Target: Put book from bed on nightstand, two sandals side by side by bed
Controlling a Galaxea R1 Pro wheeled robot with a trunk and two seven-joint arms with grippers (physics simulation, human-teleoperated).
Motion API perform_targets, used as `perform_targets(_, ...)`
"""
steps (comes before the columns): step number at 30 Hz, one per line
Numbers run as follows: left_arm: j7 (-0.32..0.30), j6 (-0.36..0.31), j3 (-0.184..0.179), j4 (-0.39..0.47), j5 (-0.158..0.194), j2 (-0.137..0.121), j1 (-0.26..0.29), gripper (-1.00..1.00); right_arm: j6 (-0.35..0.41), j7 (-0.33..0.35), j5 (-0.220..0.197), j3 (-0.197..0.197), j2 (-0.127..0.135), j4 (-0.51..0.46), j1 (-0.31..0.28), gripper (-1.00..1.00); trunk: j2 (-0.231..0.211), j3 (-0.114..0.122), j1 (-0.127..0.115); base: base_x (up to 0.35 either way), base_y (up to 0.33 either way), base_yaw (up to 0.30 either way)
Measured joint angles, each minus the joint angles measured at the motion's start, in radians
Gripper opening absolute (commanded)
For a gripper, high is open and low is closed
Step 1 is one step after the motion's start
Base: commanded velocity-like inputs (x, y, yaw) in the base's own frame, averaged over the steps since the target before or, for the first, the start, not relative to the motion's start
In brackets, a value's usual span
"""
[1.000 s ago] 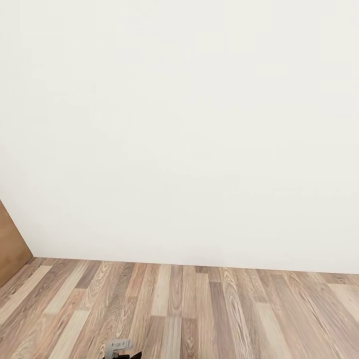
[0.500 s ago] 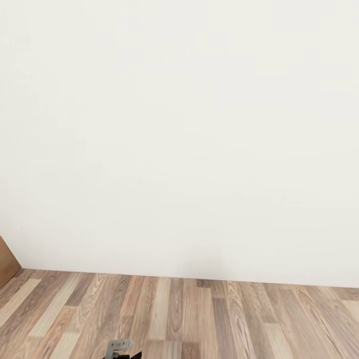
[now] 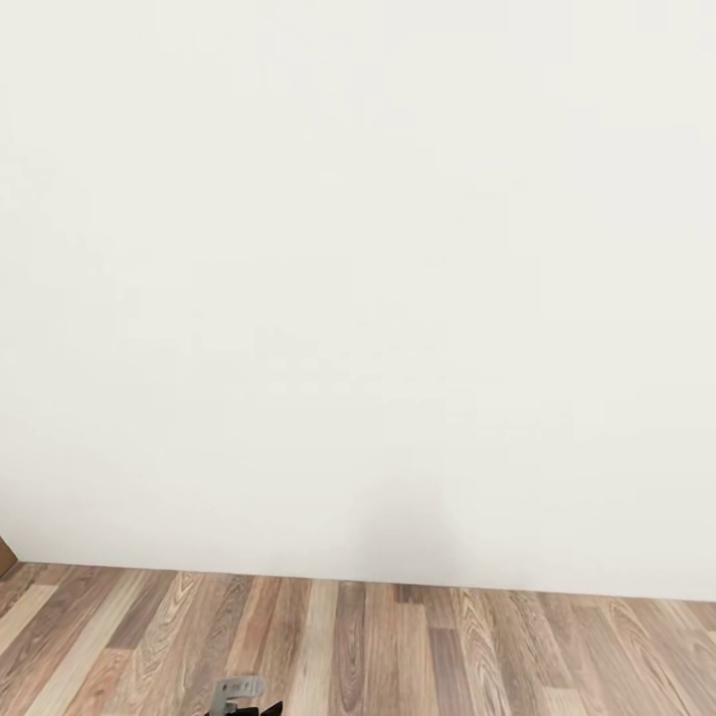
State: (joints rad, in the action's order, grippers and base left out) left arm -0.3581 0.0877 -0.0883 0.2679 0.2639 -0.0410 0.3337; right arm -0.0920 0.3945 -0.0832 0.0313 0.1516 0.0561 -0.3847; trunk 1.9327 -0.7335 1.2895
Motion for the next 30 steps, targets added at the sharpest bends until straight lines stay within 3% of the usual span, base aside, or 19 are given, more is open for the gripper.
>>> perform_targets(19,0.0,0.0,0.0,0.0,0.0,0.0,0.0,1.0,0.0,0.0,0.0,0.0,0.0,0.0,0.0,1.0,0.0,0.0,0.0,0.01,0.0,-0.258)
perform_targets(30,0.0,0.0,0.0,0.0,0.0,0.0,0.0,1.0,0.0,-0.004,0.0,0.0,0.0,0.0,0.0,1.0,0.0,0.0,0.0,0.279,0.0,-0.101)
